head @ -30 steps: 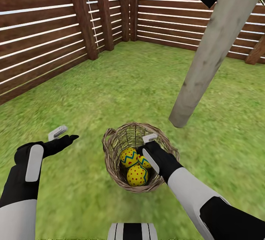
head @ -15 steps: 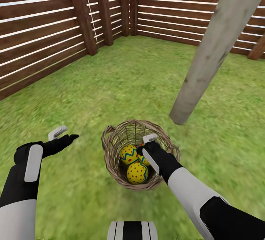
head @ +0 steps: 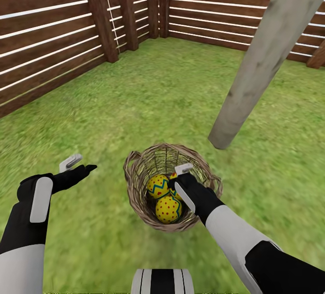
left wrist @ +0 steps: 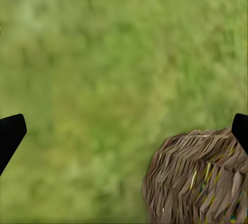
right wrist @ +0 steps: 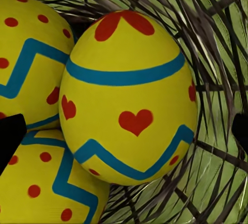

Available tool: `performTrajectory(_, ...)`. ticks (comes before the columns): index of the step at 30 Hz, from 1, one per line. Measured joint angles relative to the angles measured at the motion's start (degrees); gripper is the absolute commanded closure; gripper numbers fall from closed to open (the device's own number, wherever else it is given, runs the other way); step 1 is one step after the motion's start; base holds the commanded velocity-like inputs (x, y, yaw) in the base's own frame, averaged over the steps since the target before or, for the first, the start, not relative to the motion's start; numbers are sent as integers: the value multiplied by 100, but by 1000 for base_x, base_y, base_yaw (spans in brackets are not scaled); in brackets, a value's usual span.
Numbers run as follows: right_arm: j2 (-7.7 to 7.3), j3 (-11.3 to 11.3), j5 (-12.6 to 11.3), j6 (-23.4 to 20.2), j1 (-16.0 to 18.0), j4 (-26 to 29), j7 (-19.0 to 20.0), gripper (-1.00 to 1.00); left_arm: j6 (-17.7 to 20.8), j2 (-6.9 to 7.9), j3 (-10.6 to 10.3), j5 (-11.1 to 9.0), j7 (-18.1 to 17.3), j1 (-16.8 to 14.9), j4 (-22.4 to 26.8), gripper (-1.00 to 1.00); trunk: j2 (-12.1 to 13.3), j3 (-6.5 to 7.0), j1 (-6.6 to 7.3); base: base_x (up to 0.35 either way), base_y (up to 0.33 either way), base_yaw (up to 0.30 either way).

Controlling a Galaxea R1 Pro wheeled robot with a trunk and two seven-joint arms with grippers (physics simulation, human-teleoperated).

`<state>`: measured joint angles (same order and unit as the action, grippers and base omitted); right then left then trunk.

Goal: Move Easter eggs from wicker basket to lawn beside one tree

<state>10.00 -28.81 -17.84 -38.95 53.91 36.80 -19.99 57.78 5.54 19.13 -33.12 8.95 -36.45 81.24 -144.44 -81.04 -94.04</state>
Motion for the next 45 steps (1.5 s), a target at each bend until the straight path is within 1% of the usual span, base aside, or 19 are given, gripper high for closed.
performTrajectory(5,0,-4,10,19,0,0,1,-100,0,-1,-2,0,0,0,0,-100,-3,-44,-5,0,0,0)
performTrajectory(7,0,-132,19,26,0,1,5,-100,0,-1,-3,0,0,0,0,-100,-5,-89,-10,0,0,0)
performTrajectory(9,0,-332,23,32,0,0,1,-100,0,-1,-5,-2,0,0,-1,-100,-6,-89,-10,0,0,0)
performTrajectory(10,-22,-356,6,67,0,28,-21,-100,-25,32,28,-28,18,-2,-32,-100,-6,-89,-10,0,0,0)
performTrajectory(13,-29,-308,40,84,16,24,-24,-100,-6,45,21,-96,-6,32,17,-100,-6,-89,-10,0,0,0)
performTrajectory(16,-27,-295,44,94,60,39,-28,-100,-1,23,25,-36,-6,42,19,-100,-6,-89,-10,0,0,0)
performTrajectory(23,-26,-290,43,107,102,67,-31,-100,-4,17,25,-20,-8,44,21,-100,-6,-89,-10,0,0,0)
performTrajectory(25,-23,-290,41,111,104,67,-35,-100,-1,17,22,-18,-9,45,21,-100,-8,-133,-16,0,0,0)
performTrajectory(27,-22,-275,43,121,105,68,-35,-100,-4,17,20,-20,-7,44,22,-100,-8,-134,-15,0,0,0)
performTrajectory(29,-18,-210,39,132,105,63,-38,-100,-2,17,21,-19,-8,44,23,-100,-8,-134,-15,0,0,0)
performTrajectory(31,-19,-146,39,137,105,60,-41,-100,-2,17,22,-18,-7,45,21,-100,-11,-177,-21,0,0,0)
performTrajectory(34,-20,-50,43,139,106,59,-46,-100,-4,17,23,-19,-7,44,25,-100,-11,-178,-20,0,0,0)
performTrajectory(35,-21,-18,42,139,106,58,-48,-100,-1,17,20,-18,-8,45,26,-100,-12,-200,-23,0,0,0)
performTrajectory(36,-21,63,43,141,106,58,-48,-100,0,17,19,-18,-8,45,27,-100,-13,-222,-26,0,0,0)
performTrajectory(39,-19,69,42,157,106,55,-63,-100,-1,17,22,-19,-7,44,27,-100,-14,-222,-25,0,0,0)
performTrajectory(42,-14,70,42,163,106,56,-177,-100,0,17,19,-18,-8,45,27,-100,-18,-288,-34,0,0,0)
performTrajectory(45,-10,70,42,168,106,58,-262,-100,0,17,23,-19,-9,44,27,-100,-18,-289,-33,0,0,0)
